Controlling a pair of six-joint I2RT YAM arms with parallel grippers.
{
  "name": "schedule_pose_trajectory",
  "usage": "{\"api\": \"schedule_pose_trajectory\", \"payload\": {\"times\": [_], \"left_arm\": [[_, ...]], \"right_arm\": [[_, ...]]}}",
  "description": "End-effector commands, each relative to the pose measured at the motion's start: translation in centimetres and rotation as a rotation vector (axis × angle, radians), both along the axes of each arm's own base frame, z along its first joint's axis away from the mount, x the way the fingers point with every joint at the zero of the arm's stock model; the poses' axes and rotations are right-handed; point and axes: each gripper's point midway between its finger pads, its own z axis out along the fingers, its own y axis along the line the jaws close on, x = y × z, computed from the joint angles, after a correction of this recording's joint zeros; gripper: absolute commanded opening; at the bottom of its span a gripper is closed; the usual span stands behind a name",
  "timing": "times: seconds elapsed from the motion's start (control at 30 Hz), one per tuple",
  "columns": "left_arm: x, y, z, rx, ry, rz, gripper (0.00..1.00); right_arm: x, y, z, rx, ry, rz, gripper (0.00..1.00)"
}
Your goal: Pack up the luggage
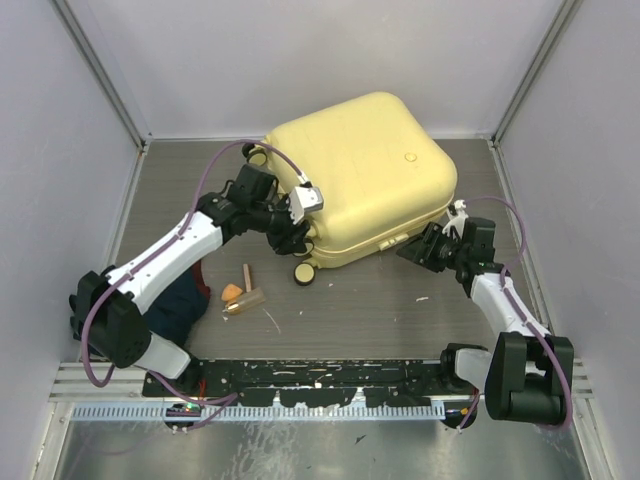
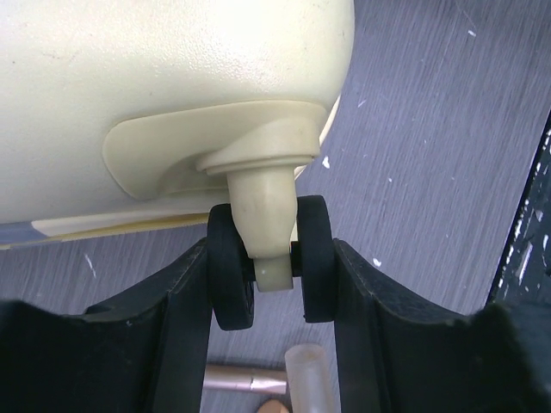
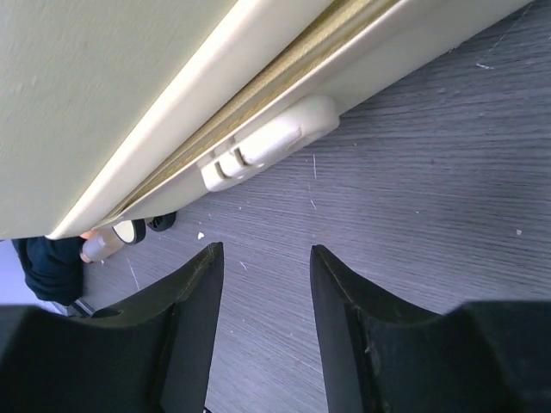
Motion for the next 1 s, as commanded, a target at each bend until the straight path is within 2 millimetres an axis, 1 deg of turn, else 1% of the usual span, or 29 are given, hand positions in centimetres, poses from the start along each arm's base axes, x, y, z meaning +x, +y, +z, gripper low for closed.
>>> {"api": "schedule_pose_trajectory", "payload": {"times": [0.0,0.03,0.07,0.13,0.17,0.23,0.37,0.4,0.47,0.5,0.57,0.6,0.67,0.7,0.77,0.8,0.87,0.93,0.97], "left_arm": [[-1.9,1.3,3.2,0.026,-0.01,-0.075,0.0],[-2.1,1.1,4.1,0.008,0.004,-0.075,0.0],[-2.6,1.0,4.5,-0.001,0.027,-0.078,0.0],[-3.2,1.1,4.7,-0.002,0.053,-0.085,0.0],[-3.1,1.3,4.6,0.002,0.05,-0.075,0.0],[-3.1,1.7,3.7,0.009,0.037,-0.071,0.0],[-2.6,1.9,0.9,0.036,0.035,-0.05,0.0],[-2.5,1.8,0.2,0.052,0.044,-0.049,0.06],[-2.4,1.7,-0.8,0.08,0.069,-0.037,0.34],[-2.5,1.5,-0.9,0.082,0.094,-0.038,0.46],[-2.7,1.3,0.0,0.056,0.125,-0.05,0.57],[-2.9,1.6,0.7,0.035,0.148,-0.049,0.62],[-1.9,2.4,2.7,-0.055,0.165,-0.017,0.76],[-1.1,3.1,3.7,-0.095,0.162,0.003,0.81],[0.6,4.6,5.5,-0.139,0.142,0.04,0.83],[1.7,5.3,6.8,-0.172,0.124,0.056,0.84],[4.0,7.2,8.3,-0.204,0.101,0.115,0.84],[6.7,8.7,8.8,-0.2,0.058,0.173,0.84],[8.4,9.6,8.6,-0.185,0.034,0.207,0.85]], "right_arm": [[1.9,0.0,1.2,0.06,-0.047,-0.052,0.49],[2.1,0.0,1.0,0.07,-0.04,-0.062,0.49],[2.2,0.0,0.8,0.078,-0.035,-0.067,0.49],[2.3,0.0,0.5,0.092,-0.02,-0.079,0.48],[2.3,0.0,0.4,0.095,-0.017,-0.085,0.48],[2.2,0.1,0.4,0.104,-0.019,-0.092,0.48],[2.0,0.1,0.2,0.113,-0.011,-0.104,0.48],[2.0,0.1,0.2,0.115,-0.012,-0.104,0.48],[1.8,0.1,0.0,0.118,-0.005,-0.112,0.48],[1.8,0.1,0.0,0.118,-0.004,-0.113,0.47],[1.8,0.0,0.0,0.112,-0.006,-0.118,0.46],[1.8,-0.1,-0.1,0.106,-0.005,-0.123,0.44],[1.8,-0.3,0.0,0.097,-0.005,-0.134,0.42],[1.8,-0.4,0.0,0.094,-0.005,-0.139,0.42],[1.6,-0.5,0.0,0.093,-0.001,-0.148,0.41],[1.5,-0.5,-0.1,0.091,0.002,-0.153,0.41],[1.4,-0.6,-0.3,0.086,0.008,-0.161,0.4],[1.2,-0.7,-0.6,0.083,0.017,-0.165,0.4],[1.2,-0.8,-0.7,0.082,0.022,-0.168,0.4]]}}
